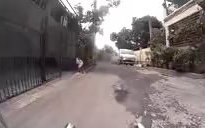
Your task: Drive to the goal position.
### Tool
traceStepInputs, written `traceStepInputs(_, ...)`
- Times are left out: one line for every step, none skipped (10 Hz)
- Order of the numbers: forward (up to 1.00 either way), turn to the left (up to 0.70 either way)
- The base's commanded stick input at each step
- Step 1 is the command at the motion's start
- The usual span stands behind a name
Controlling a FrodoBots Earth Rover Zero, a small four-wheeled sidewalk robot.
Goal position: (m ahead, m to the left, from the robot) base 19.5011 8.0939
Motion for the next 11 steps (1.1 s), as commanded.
traceStepInputs(0.70, 0.00)
traceStepInputs(0.70, 0.00)
traceStepInputs(0.70, 0.00)
traceStepInputs(0.70, 0.00)
traceStepInputs(0.70, 0.00)
traceStepInputs(0.70, 0.00)
traceStepInputs(0.70, 0.00)
traceStepInputs(0.70, 0.00)
traceStepInputs(0.70, 0.00)
traceStepInputs(0.70, 0.00)
traceStepInputs(0.70, 0.00)
